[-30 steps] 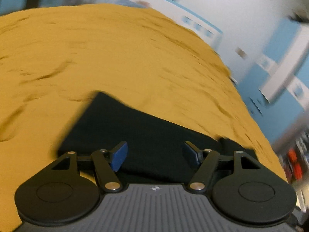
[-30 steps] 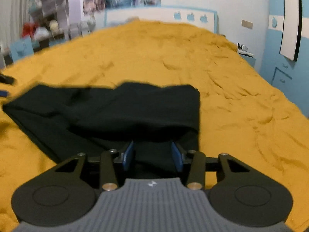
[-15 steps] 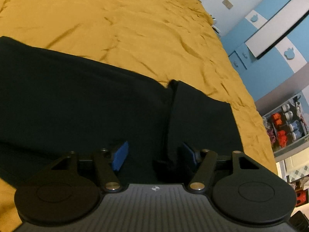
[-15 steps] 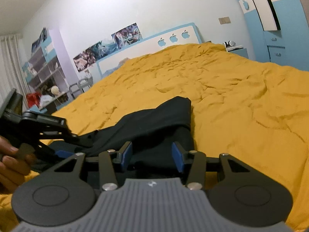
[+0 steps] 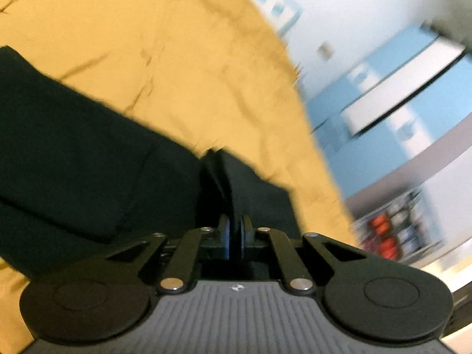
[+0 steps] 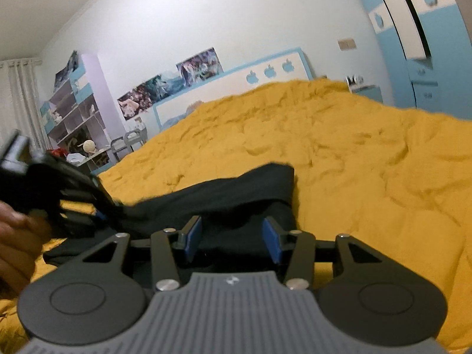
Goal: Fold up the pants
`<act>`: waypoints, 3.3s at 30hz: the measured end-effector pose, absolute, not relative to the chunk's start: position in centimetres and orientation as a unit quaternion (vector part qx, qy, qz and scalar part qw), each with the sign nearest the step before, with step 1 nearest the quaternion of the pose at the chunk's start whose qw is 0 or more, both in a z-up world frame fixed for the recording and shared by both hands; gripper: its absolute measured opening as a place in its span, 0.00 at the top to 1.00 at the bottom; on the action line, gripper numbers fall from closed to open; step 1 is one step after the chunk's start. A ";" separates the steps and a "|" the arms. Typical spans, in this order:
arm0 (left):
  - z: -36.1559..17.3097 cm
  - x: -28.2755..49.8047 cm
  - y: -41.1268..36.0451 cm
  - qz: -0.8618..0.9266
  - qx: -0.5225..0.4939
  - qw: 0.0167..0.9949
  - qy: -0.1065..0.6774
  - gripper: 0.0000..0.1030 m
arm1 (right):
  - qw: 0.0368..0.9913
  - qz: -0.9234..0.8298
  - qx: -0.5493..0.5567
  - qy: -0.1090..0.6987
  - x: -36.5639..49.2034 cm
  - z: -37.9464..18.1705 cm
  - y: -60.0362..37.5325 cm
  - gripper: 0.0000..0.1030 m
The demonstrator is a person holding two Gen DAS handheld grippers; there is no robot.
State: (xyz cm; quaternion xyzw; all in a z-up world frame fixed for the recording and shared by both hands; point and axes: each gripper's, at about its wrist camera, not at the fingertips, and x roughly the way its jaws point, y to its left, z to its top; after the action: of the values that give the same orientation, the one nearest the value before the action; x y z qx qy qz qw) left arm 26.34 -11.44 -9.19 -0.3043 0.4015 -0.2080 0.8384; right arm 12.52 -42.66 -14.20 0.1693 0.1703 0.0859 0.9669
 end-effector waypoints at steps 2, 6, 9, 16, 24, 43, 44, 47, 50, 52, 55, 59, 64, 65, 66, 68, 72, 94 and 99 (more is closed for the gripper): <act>-9.1 25.8 -11.0 -0.203 -0.296 0.841 0.404 0.94 | 0.969 0.091 0.159 0.167 12.3 -13.8 -42.2 0.58; -11.4 26.2 -10.3 -0.188 -0.297 0.824 0.445 0.94 | 0.976 0.089 0.047 0.195 13.0 -12.8 -39.4 0.58; -11.5 26.5 -10.0 -0.190 -0.313 0.818 0.443 0.94 | 0.967 0.119 -0.087 0.209 12.6 -12.3 -36.3 0.59; -9.7 26.8 -9.3 -0.202 -0.345 0.806 0.436 0.94 | 0.931 0.073 -0.257 0.250 14.4 -13.2 -33.6 0.95; -10.4 26.4 -9.5 -0.197 -0.340 0.810 0.435 0.94 | 0.920 0.114 -0.306 0.216 11.3 -10.6 -34.6 1.00; -9.8 25.0 -11.5 -0.172 -0.152 0.864 0.449 0.64 | 0.929 0.098 0.012 0.356 18.4 -8.1 -44.5 0.78; -8.9 24.6 -11.9 -0.167 -0.119 0.877 0.435 0.50 | 0.927 0.088 0.014 0.364 18.6 -8.8 -44.7 0.77; -6.0 24.6 -12.2 -0.172 -0.086 0.898 0.395 0.35 | 0.927 0.090 0.065 0.359 18.3 -10.3 -45.5 0.73; -4.0 27.5 -14.4 -0.202 -0.061 0.901 0.378 0.29 | 0.931 0.094 0.102 0.338 17.5 -11.4 -46.1 0.65; -3.4 29.8 -17.1 -0.233 -0.023 0.895 0.379 0.26 | 0.933 0.099 0.118 0.325 17.2 -12.1 -45.4 0.64; -3.7 32.8 -22.7 -0.281 0.064 0.877 0.384 0.26 | 0.931 0.107 0.153 0.314 17.1 -13.1 -46.0 0.65; -5.4 35.7 -29.1 -0.317 0.144 0.845 0.405 0.33 | 0.930 0.122 0.178 0.296 16.5 -14.0 -46.7 0.65; -8.0 38.2 -31.8 -0.342 0.131 0.821 0.437 0.35 | 0.926 0.137 0.203 0.287 16.1 -14.3 -47.6 0.65; -8.6 38.5 -32.0 -0.343 0.129 0.817 0.446 0.39 | 0.926 0.139 0.206 0.286 16.1 -14.4 -47.7 0.65; -9.1 38.7 -32.0 -0.344 0.126 0.812 0.455 0.43 | 0.925 0.141 0.208 0.284 16.1 -14.4 -47.8 0.65; -9.8 39.4 -32.0 -0.356 0.100 0.797 0.478 0.84 | 0.925 0.144 0.210 0.281 15.7 -14.3 -47.7 0.65; -9.7 39.2 -31.9 -0.379 0.100 0.789 0.473 1.00 | 0.926 0.139 0.218 0.276 15.4 -14.2 -47.9 0.84; -8.0 40.0 -28.8 -0.348 0.009 0.816 0.462 0.52 | 0.917 0.134 0.281 0.248 13.5 -13.6 -49.0 0.71; -9.9 39.5 -30.9 -0.356 0.053 0.789 0.497 0.59 | 0.912 0.126 0.302 0.248 13.6 -13.8 -49.6 0.70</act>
State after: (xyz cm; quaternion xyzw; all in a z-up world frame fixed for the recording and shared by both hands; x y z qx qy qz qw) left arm 39.50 -30.87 -9.87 0.0527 0.4974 -0.3564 0.7892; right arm 13.64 -49.59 -13.81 0.3018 0.2478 0.1255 0.9120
